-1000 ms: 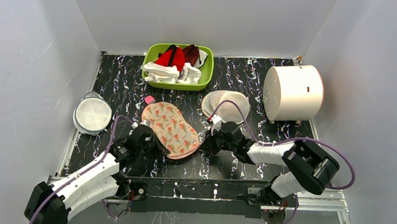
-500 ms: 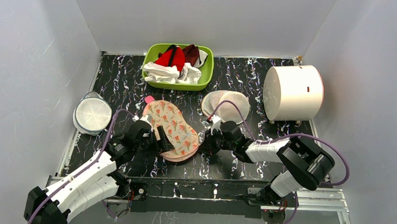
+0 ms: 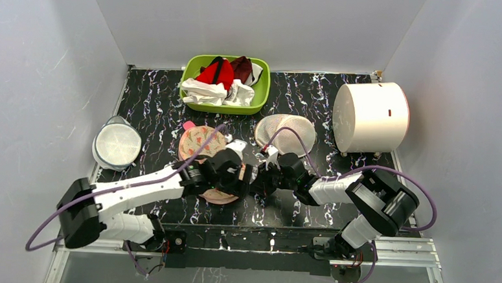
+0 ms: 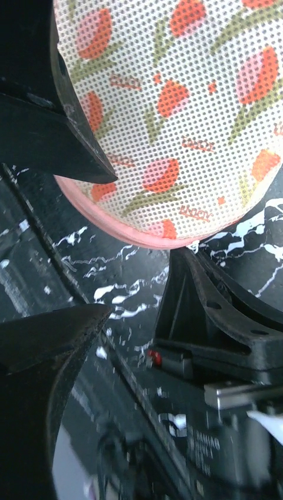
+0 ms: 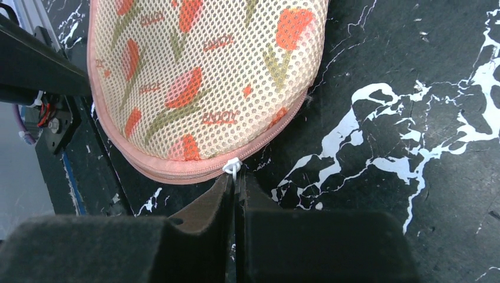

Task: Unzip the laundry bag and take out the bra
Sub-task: Unzip the laundry bag at the center of the board.

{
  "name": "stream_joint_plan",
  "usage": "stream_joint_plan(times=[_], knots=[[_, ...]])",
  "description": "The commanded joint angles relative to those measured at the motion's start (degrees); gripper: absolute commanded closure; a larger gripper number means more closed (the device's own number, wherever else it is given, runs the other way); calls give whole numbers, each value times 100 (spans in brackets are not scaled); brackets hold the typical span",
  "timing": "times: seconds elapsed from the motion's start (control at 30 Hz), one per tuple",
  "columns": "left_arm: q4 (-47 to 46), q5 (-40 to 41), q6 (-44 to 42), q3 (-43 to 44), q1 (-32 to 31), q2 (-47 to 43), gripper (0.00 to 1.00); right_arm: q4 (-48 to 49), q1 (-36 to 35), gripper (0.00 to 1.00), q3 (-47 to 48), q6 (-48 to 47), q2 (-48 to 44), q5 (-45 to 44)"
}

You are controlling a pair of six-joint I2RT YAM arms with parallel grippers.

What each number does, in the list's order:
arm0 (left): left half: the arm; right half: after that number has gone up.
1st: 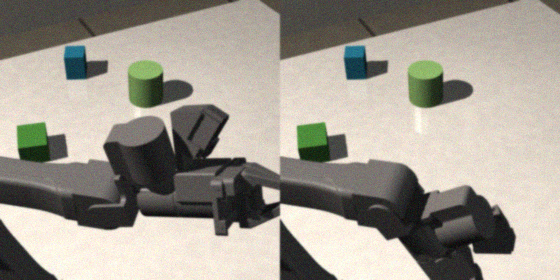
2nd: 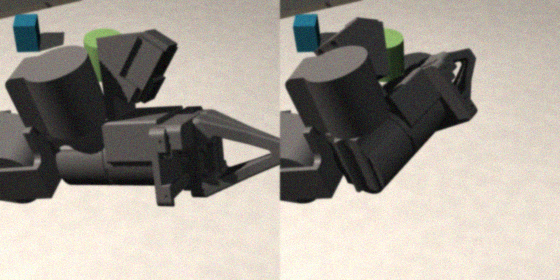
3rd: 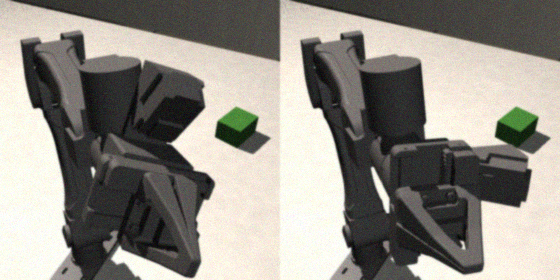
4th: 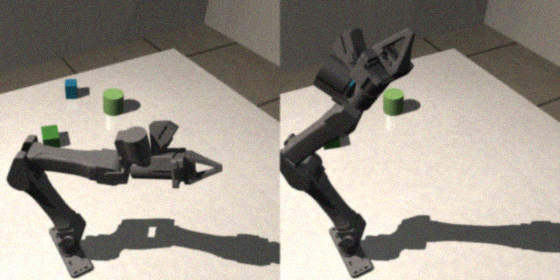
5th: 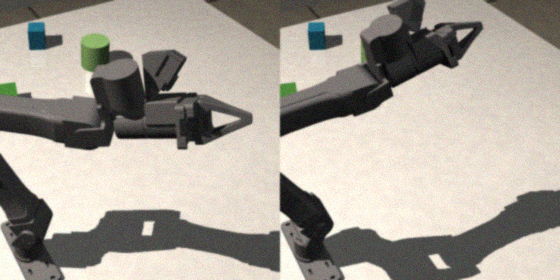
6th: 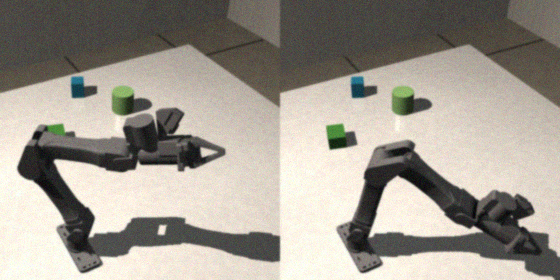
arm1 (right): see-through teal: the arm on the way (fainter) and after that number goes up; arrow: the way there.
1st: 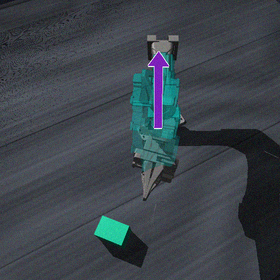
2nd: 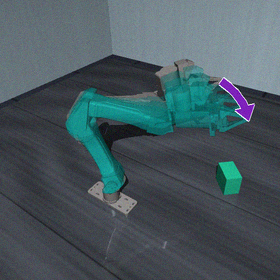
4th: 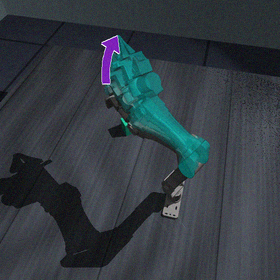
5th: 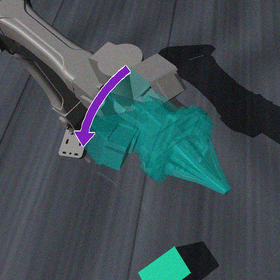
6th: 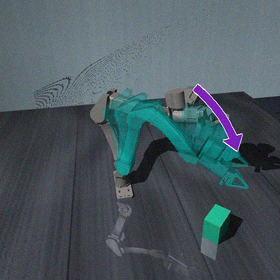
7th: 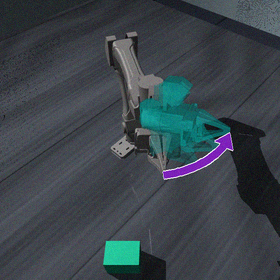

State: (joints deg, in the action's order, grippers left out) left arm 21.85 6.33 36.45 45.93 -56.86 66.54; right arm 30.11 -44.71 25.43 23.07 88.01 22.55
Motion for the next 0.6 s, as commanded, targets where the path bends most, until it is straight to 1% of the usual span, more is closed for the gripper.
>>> stream_joint_plan(times=[0.0, 0.1, 0.2, 0.3, 0.33, 0.4, 0.5, 0.57], knots=[[146, 1327, -773, 324, -552, 712, 27, 452, 8, 100, 83, 99, -177, 87], [165, 1818, -897, 426, -816, 1101, 27, 420, 13, 100, 94, 115, -215, 119], [-19, 2218, -959, 341, -923, 1366, 30, 474, 15, 100, 37, 138, -270, 115], [-286, 2398, -976, 201, -965, 1531, 33, 488, 10, 100, 34, 171, -268, 125], [-335, 2452, -953, 167, -974, 1581, 35, 491, 14, 100, 40, 179, -259, 153], [-310, 2625, -855, 172, -984, 1704, 42, 561, 12, 100, 5, 196, -245, 191], [49, 2874, -585, 279, -1009, 1763, 52, 520, 10, 100, -6, 189, -223, 166], [112, 2897, -507, 179, -1011, 1667, 58, 497, 8, 100, -10, 153, -223, 154]])
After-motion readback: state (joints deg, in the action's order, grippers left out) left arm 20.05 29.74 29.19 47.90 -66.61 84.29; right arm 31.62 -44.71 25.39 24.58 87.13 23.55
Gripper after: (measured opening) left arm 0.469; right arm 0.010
